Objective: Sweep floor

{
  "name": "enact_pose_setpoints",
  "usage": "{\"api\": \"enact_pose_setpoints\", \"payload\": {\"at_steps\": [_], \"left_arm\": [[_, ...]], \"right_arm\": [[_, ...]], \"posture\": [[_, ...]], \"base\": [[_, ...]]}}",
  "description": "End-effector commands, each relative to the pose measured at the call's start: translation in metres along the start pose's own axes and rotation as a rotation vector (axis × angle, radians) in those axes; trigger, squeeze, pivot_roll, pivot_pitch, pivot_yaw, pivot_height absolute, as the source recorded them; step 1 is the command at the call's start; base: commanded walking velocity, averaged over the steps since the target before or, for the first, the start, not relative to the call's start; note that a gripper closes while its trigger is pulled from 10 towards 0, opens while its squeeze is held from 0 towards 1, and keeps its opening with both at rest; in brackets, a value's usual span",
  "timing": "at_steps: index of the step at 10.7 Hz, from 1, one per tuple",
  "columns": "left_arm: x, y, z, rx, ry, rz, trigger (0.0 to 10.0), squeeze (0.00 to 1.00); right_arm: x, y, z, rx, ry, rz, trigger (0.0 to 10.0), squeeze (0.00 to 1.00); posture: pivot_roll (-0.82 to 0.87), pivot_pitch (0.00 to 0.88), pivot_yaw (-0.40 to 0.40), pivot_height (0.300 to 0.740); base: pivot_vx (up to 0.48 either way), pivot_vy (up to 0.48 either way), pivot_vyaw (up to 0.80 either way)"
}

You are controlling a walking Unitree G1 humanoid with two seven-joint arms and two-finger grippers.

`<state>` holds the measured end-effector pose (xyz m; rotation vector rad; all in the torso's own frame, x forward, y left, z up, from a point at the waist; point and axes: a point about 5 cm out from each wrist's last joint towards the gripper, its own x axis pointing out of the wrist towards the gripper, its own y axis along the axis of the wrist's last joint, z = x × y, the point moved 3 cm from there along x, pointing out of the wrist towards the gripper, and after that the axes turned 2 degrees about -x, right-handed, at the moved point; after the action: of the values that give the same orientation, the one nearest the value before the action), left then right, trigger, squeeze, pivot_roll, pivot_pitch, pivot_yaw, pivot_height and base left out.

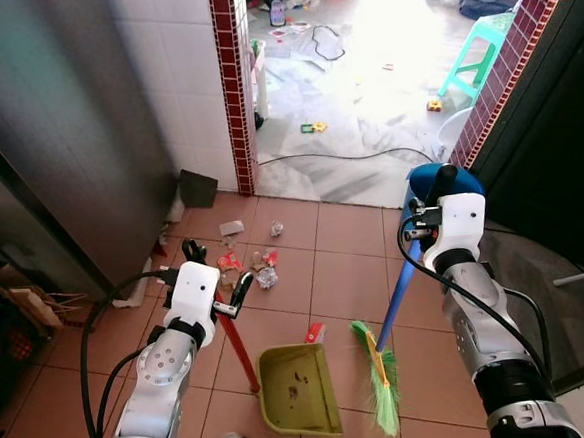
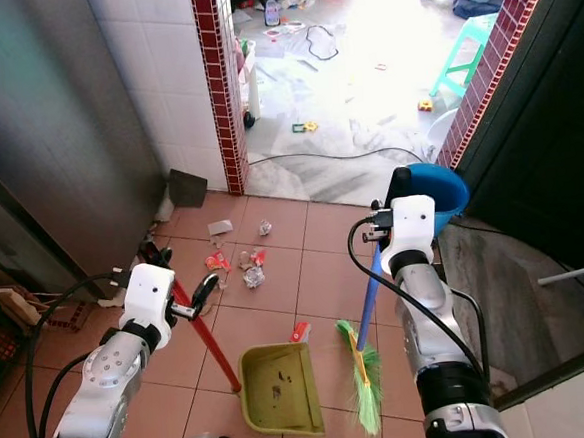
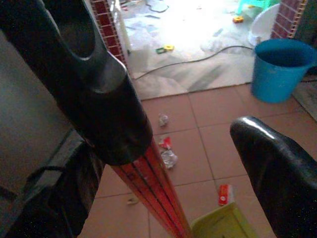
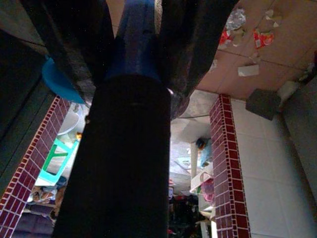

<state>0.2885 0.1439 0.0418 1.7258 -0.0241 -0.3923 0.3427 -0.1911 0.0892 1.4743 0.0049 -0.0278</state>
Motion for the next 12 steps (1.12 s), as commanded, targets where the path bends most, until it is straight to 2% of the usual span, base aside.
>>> {"api": "enact_pose_setpoints", "payload": {"at_steps": [1, 2, 4, 5, 6, 7, 8, 9, 12], "left_arm": [[-0.001, 0.001, -0.003, 0.003, 0.019, 0.000, 10.0, 0.00], [-0.002, 0.001, -0.003, -0.001, 0.032, -0.005, 10.0, 0.00], [-0.001, -0.005, -0.005, -0.073, 0.044, -0.029, 10.0, 0.00], [-0.001, -0.005, -0.005, -0.078, 0.043, -0.030, 9.5, 0.00], [-0.001, -0.005, -0.005, -0.072, 0.039, -0.031, 4.8, 0.00], [-0.001, -0.004, -0.004, -0.073, 0.036, -0.031, 3.8, 0.00], [-0.001, -0.004, -0.003, -0.078, 0.022, -0.031, 8.3, 0.00], [0.001, -0.004, -0.002, -0.073, 0.008, -0.030, 10.0, 0.00], [0.011, 0.001, -0.001, -0.018, -0.042, -0.025, 10.0, 0.00]], "right_arm": [[0.001, 0.006, 0.002, -0.016, -0.012, 0.020, 10.0, 0.00], [0.001, 0.005, 0.002, -0.016, -0.011, 0.019, 10.0, 0.00], [0.002, 0.005, 0.002, -0.016, -0.007, 0.017, 10.0, 0.00], [0.002, 0.006, 0.000, -0.014, -0.005, 0.019, 10.0, 0.00], [0.002, 0.006, 0.000, -0.013, -0.005, 0.020, 10.0, 0.00], [0.002, 0.005, 0.000, -0.013, -0.005, 0.019, 10.0, 0.00], [0.001, 0.005, 0.000, -0.013, -0.006, 0.019, 10.0, 0.00], [0.001, 0.005, 0.000, -0.013, -0.006, 0.019, 10.0, 0.00], [0.001, 0.005, 0.000, -0.013, -0.007, 0.018, 10.0, 0.00]], "posture": [[-0.05, 0.000, -0.035, 0.740], [-0.05, 0.000, -0.035, 0.740], [-0.05, 0.000, -0.037, 0.740], [-0.05, 0.000, -0.037, 0.740], [-0.05, 0.000, -0.037, 0.740], [-0.05, 0.000, -0.034, 0.740], [-0.05, 0.000, -0.034, 0.740], [-0.05, 0.001, -0.031, 0.740], [-0.05, 0.001, -0.030, 0.740]], "base": [[0.000, 0.000, 0.00], [0.000, 0.000, 0.00], [0.000, 0.000, 0.00], [0.000, 0.000, 0.00], [0.000, 0.000, 0.00], [0.000, 0.000, 0.00], [0.000, 0.000, 0.00], [0.000, 0.000, 0.00], [0.000, 0.000, 0.00]]}}
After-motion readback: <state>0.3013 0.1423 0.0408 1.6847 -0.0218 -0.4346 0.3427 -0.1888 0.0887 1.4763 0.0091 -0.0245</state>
